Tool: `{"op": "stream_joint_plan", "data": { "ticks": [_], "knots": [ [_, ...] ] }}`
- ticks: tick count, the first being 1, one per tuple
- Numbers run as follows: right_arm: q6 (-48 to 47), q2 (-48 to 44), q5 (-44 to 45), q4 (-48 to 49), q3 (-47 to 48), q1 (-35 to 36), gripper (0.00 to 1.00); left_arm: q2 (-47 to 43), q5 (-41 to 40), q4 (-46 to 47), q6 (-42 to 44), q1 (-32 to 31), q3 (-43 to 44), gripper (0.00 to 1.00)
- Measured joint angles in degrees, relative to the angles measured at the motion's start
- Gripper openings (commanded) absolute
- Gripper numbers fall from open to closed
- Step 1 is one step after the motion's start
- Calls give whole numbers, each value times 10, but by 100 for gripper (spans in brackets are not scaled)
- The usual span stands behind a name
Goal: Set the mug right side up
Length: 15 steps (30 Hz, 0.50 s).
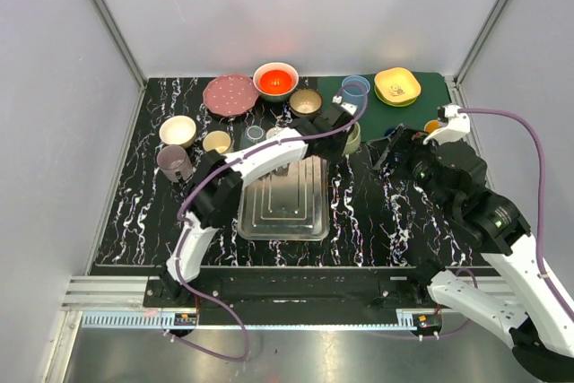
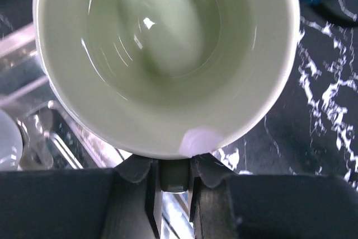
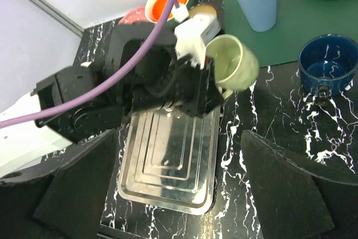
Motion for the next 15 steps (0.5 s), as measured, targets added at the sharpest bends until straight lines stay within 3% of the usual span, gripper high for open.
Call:
{"op": "stream_joint_plan", "data": {
  "ticks": [6, 15],
  "knots": [
    [1, 0, -9, -2, -22, 0, 97, 78, -24, -25, 15, -13, 112, 0],
    [1, -16, -9, 1, -45, 0, 97, 137, -27, -52, 21, -30, 134, 0]
  ]
}}
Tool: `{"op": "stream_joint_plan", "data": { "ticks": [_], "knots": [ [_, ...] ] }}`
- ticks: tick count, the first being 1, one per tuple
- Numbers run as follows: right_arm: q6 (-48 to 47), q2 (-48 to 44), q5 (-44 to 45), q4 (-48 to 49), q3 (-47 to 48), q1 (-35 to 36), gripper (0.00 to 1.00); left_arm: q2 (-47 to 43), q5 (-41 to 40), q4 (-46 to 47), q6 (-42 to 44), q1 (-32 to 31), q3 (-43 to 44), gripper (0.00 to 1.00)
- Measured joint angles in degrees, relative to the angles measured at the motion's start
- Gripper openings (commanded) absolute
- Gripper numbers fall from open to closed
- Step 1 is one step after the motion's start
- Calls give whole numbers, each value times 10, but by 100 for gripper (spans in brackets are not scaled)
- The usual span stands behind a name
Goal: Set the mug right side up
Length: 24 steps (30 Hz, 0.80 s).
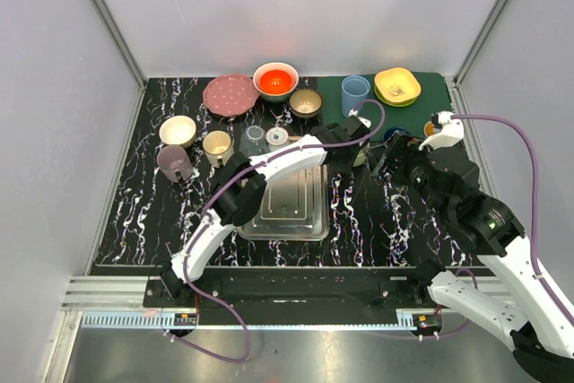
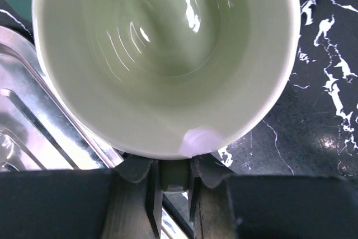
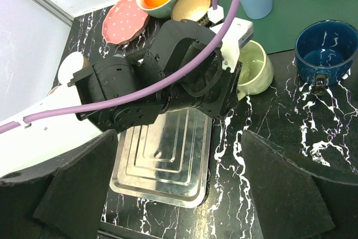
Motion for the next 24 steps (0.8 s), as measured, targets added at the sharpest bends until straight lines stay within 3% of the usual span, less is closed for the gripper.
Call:
{"op": "stream_joint_plan", "data": {
  "ticks": [3, 5, 6, 10, 17, 22, 24],
  "knots": [
    [0, -2, 0, 2, -3, 0, 97, 2, -1, -5, 1, -3, 8, 9],
    [0, -4, 0, 3, -7, 0, 97, 6, -1, -6, 1, -5, 11, 21],
    [0, -6, 0, 3, -9, 0, 97, 6, -2, -6, 1, -5, 12, 33],
    [0, -9, 0, 3, -17, 0, 97, 6, -4, -1, 0, -5, 12, 49],
    [0, -10, 2, 2, -19, 0, 98, -68, -26, 40, -7, -5, -98, 63],
    [-1, -10, 13, 2, -19, 0, 100, -200, -59, 59, -15, -5, -200, 70],
    [-5, -3, 22, 2, -19, 0, 100, -280, -82, 65, -21, -5, -252, 79]
  ]
}}
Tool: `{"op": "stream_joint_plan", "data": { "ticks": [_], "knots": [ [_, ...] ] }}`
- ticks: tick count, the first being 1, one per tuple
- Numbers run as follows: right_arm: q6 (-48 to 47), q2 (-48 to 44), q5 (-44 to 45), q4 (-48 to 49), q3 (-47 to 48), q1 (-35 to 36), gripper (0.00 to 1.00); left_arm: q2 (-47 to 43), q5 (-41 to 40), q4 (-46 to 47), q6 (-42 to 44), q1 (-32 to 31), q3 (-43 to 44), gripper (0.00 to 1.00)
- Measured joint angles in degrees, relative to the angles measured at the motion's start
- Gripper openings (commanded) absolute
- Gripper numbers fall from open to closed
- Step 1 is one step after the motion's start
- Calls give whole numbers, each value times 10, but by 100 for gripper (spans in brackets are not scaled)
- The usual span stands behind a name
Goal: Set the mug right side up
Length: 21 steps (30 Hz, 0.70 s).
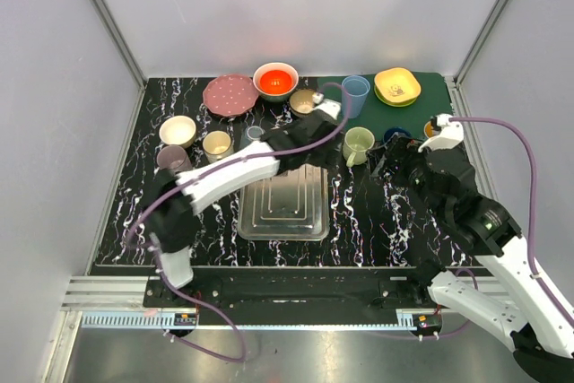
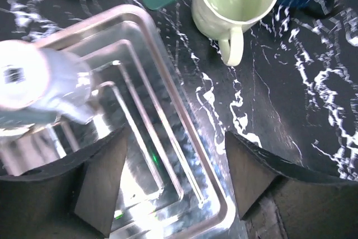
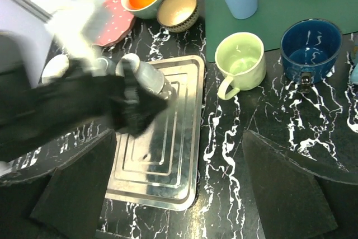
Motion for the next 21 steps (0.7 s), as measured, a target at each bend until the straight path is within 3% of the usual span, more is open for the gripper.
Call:
{"op": "stream_joint_plan", "data": {
  "ticks": [2, 3, 8, 13, 21],
  "knots": [
    [-2, 10, 7, 3, 0, 0, 100, -82, -23, 7, -7, 0, -46, 96],
    [-3, 23, 11, 5, 0, 0, 99, -120, -36, 11, -12, 0, -66, 99],
    [-18, 123, -7, 63, -9, 0, 88, -340, -107, 22, -50, 0, -196, 99],
    [-50, 299, -111, 111, 10, 1, 71, -517, -136, 19, -69, 9, -306, 99],
    [-116, 530, -200, 125, 114, 42, 74, -645, -136, -11, -70, 14, -408, 99]
  ]
}}
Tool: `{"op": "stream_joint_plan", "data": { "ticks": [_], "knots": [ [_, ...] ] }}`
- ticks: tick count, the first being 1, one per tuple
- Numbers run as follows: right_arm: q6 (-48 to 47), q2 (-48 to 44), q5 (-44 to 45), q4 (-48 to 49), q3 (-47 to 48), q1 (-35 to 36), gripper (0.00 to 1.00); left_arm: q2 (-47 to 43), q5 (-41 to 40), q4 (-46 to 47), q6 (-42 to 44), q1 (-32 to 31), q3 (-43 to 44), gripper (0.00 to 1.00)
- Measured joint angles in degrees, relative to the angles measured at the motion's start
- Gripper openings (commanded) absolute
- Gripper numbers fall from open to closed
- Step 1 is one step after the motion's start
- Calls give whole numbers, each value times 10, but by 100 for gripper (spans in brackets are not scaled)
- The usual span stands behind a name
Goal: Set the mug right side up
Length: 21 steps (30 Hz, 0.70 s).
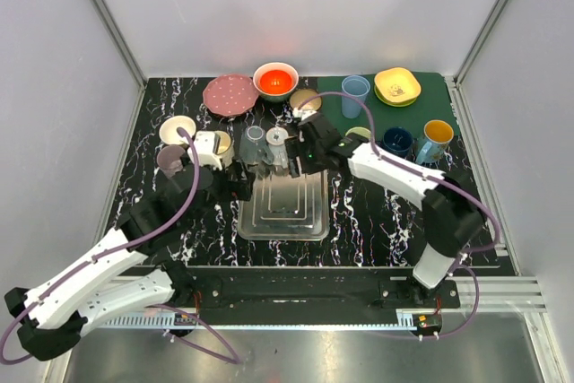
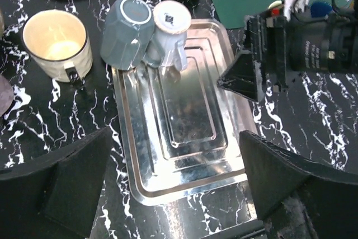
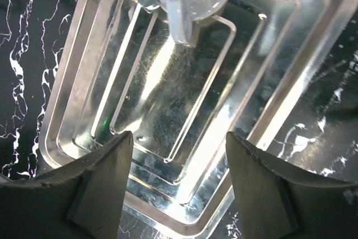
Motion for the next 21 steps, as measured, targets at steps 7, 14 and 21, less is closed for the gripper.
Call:
{"op": "stream_joint_plan", "data": {
  "ticks": [7, 14, 21],
  "knots": [
    [-30, 98, 5, 17, 78, 17, 71, -33, -3, -23, -7, 4, -33, 99],
    [-56, 165, 40, 36, 123, 17, 67, -51, -8, -34, -17, 6, -49, 99],
    [-66, 205, 81, 56, 138, 17, 60, -57, -14, -37, -22, 7, -58, 99]
  ]
}}
